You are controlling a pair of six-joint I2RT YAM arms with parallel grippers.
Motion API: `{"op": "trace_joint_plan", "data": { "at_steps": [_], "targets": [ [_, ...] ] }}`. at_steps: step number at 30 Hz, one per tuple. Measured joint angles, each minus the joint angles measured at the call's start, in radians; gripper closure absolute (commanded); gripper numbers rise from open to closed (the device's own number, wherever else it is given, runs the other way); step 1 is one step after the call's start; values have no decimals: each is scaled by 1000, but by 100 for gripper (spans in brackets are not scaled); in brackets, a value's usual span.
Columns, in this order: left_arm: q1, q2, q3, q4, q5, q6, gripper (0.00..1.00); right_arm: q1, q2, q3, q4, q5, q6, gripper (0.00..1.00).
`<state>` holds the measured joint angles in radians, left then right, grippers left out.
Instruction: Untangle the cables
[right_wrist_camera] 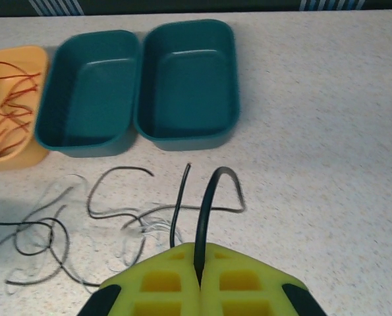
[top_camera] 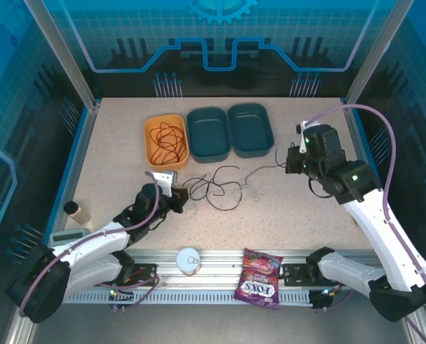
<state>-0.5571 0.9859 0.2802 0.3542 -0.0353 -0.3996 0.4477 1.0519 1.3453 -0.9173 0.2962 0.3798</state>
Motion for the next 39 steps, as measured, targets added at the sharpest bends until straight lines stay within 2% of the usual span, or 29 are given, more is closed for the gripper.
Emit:
{"op": "trace_joint_plan", "data": {
  "at_steps": [13, 29, 39],
  "targets": [
    [0, -39, 0, -52, 60, 14, 100, 129, 363, 369, 65, -55, -146, 100],
    [0, -38, 0, -53, 63, 18, 100, 141, 809, 719, 155, -93, -277, 100],
    [0, -18, 0, -28, 89, 14, 100, 141, 1083, 908, 148, -91, -338, 100]
  ]
}}
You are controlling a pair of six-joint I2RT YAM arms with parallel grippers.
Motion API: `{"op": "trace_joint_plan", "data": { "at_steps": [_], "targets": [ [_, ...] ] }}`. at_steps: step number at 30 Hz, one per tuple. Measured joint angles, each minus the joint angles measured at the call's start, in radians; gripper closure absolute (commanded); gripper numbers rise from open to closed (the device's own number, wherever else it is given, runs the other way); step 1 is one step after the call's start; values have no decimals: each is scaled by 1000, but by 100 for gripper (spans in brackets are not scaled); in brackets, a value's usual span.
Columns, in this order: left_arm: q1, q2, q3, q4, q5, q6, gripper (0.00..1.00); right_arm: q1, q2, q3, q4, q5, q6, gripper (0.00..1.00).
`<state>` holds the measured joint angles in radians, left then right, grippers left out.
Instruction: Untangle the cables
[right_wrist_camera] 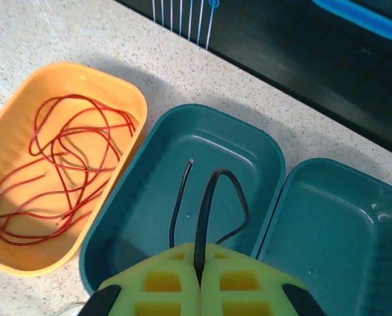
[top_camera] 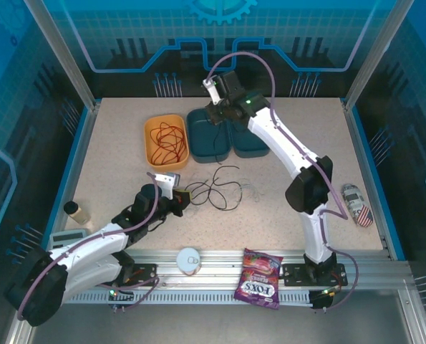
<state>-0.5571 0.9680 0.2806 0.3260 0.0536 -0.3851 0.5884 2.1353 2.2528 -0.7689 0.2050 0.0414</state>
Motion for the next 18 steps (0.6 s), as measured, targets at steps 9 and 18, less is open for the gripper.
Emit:
{"op": "trace_joint_plan", "data": {
  "at_steps": [9, 18],
  "targets": [
    [0, 7, 0, 1, 6, -1, 100, 0, 135, 132, -54, -1, -24, 100],
    [0, 17, 0, 7, 8, -2, 100, 2, 29, 149, -144, -34, -9, 100]
  ]
}}
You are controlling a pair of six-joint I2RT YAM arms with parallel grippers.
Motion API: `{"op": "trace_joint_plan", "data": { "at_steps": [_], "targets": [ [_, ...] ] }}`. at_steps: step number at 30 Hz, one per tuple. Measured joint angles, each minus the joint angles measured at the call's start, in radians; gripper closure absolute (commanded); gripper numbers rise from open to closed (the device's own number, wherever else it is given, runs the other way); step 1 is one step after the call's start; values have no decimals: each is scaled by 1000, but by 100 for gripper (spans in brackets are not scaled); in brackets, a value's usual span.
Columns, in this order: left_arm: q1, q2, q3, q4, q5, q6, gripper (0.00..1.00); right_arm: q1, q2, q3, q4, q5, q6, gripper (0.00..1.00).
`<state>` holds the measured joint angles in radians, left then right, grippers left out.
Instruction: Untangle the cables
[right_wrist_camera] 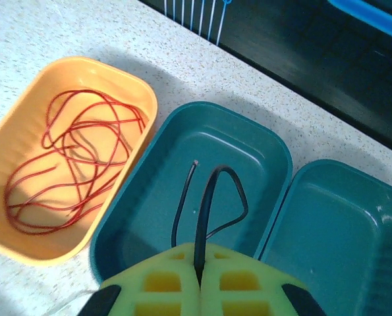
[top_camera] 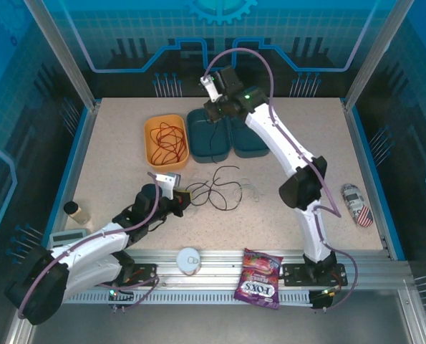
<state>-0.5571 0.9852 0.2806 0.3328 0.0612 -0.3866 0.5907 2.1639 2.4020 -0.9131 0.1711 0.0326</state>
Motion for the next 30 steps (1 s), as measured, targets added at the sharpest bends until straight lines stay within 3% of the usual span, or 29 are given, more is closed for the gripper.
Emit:
{"op": "trace_joint_plan", "data": {
  "at_steps": [6, 13, 20, 30],
  "targets": [
    [0, 14, 3, 11, 0, -6, 100, 30, -243, -196, 8, -16, 28, 100],
    [0, 26, 7, 15, 1, -7, 100, 66, -349, -242, 16, -14, 35, 100],
    [0, 30, 9, 16, 8, -26, 100, 64, -322, -226, 45, 18, 10, 100],
    [0, 29, 10, 16, 16, -33, 100, 27, -90, -60, 96, 58, -31, 100]
  ]
}}
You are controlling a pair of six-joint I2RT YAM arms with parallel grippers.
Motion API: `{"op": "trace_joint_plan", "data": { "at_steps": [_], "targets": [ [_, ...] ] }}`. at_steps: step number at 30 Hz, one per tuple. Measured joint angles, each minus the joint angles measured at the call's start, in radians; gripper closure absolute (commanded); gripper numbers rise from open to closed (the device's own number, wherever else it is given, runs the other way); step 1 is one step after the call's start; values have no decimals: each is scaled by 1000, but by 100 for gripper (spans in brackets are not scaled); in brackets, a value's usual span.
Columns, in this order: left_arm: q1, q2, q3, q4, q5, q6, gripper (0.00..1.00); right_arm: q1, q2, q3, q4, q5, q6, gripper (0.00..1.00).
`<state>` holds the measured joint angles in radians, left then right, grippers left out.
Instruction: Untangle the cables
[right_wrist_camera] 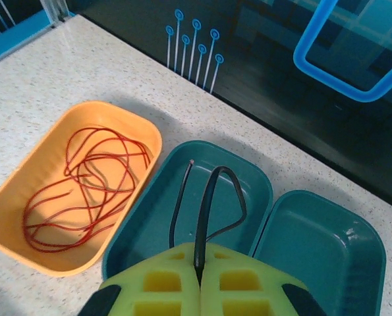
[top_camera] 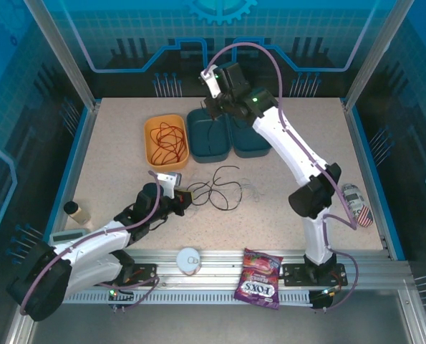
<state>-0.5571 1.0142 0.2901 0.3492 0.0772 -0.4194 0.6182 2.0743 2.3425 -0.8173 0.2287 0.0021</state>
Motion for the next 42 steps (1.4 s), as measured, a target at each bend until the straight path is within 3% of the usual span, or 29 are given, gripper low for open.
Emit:
{"op": "trace_joint_plan", "data": {
  "at_steps": [21, 35, 40, 42],
  "targets": [
    [0, -1, 1, 0, 8, -1, 100, -57, 328, 42, 6, -28, 0, 99],
    [0, 0, 1, 0, 8, -20, 100, -56, 452, 48, -37, -90, 1, 99],
    [0, 1, 1, 0, 8, -26, 100, -56, 457, 55, -56, -118, 0, 91],
    [0, 2, 1, 1, 8, -26, 100, -56, 457, 60, -64, -129, 2, 76]
  ]
}}
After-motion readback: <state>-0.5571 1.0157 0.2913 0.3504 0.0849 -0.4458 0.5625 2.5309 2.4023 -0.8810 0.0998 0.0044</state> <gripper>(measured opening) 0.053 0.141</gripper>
